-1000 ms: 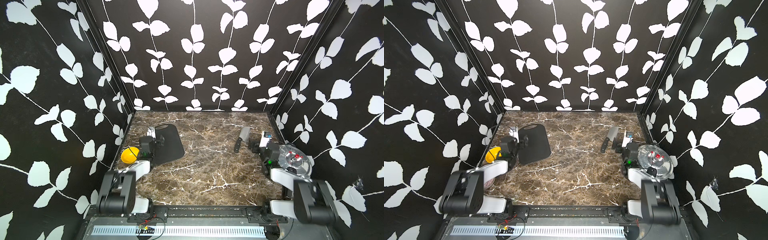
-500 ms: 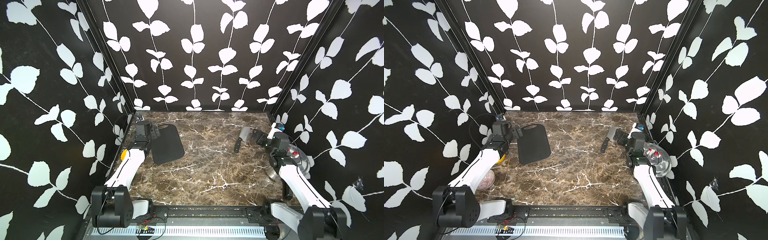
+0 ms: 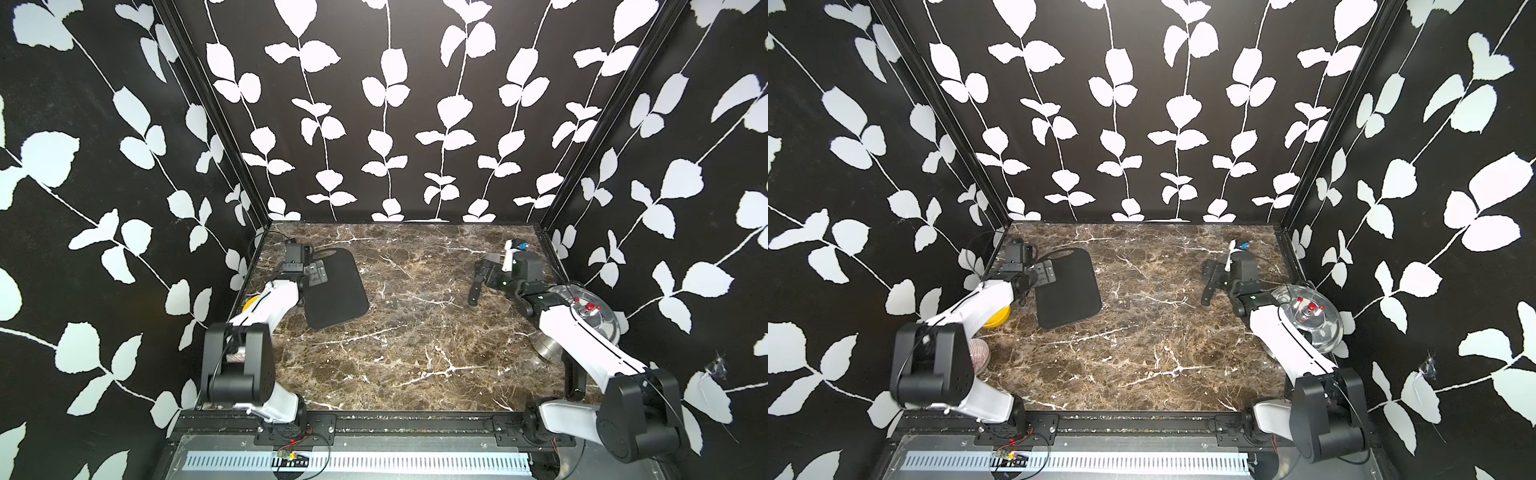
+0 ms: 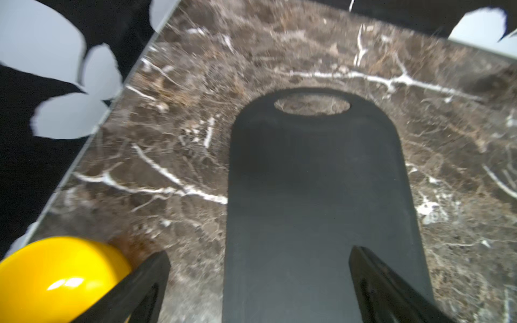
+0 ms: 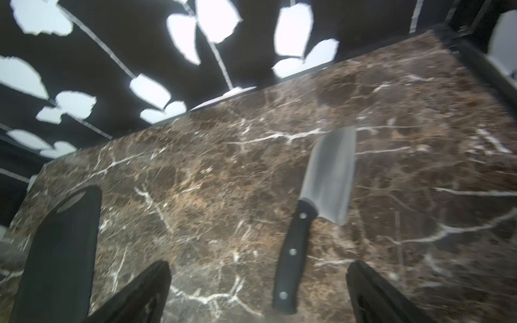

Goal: Align the knife with the edge of the cutting board
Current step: Adjust the work surface at the center of the board.

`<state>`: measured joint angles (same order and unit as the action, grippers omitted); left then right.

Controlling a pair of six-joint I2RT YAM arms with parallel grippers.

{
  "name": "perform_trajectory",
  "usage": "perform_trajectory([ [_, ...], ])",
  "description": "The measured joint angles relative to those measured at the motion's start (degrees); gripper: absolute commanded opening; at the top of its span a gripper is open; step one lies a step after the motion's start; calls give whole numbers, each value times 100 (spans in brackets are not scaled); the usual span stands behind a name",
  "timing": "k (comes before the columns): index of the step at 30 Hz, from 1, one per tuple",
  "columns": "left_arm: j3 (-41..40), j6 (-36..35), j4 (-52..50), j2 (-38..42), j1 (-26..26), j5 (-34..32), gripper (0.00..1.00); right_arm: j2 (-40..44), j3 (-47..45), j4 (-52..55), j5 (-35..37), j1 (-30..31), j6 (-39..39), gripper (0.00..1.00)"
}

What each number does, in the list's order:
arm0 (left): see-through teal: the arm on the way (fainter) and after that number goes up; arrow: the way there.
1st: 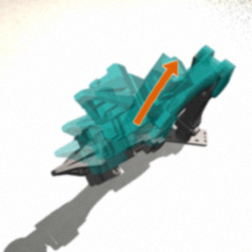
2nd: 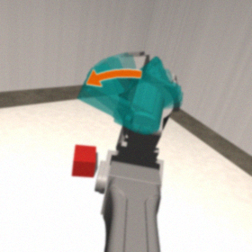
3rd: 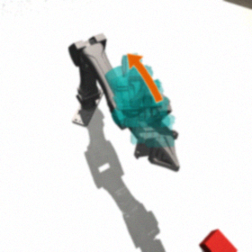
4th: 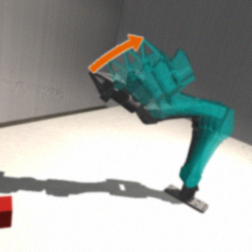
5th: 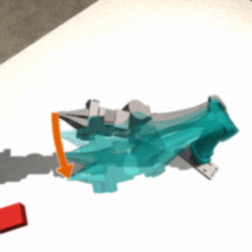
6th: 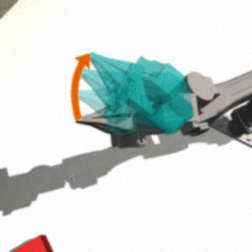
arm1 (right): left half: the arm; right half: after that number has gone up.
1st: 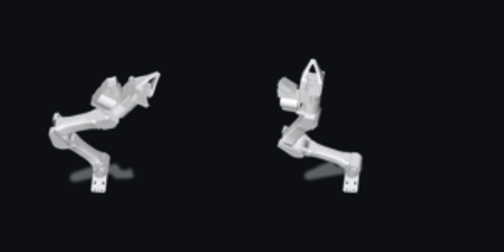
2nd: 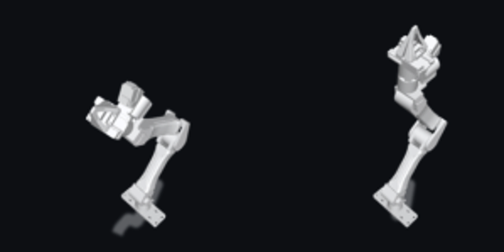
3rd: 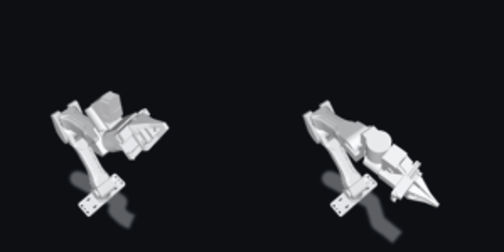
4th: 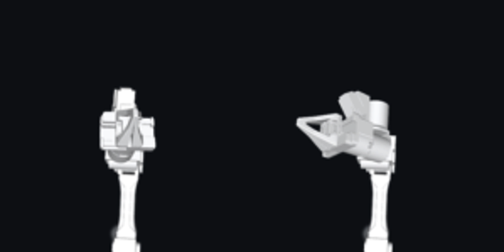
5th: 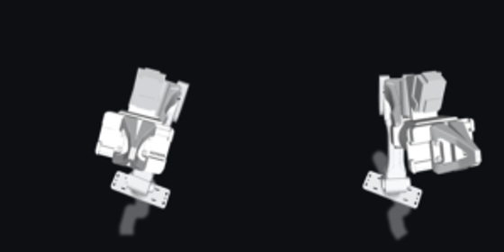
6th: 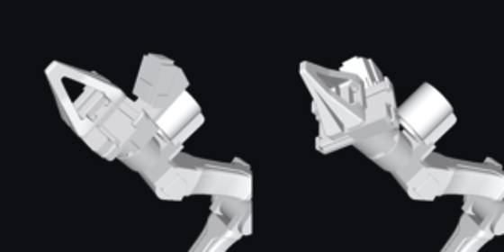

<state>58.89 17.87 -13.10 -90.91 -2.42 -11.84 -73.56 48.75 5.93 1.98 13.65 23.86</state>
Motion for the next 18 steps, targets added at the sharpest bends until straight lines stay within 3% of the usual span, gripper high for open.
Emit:
perform_trajectory([
  [8,682,522,-380,-1191,380,638,98,-334,422,199,195,595,-197,99],
  [18,354,1432,-476,-1259,236,1403,98,-422,549,315,258,699,-238,100],
])
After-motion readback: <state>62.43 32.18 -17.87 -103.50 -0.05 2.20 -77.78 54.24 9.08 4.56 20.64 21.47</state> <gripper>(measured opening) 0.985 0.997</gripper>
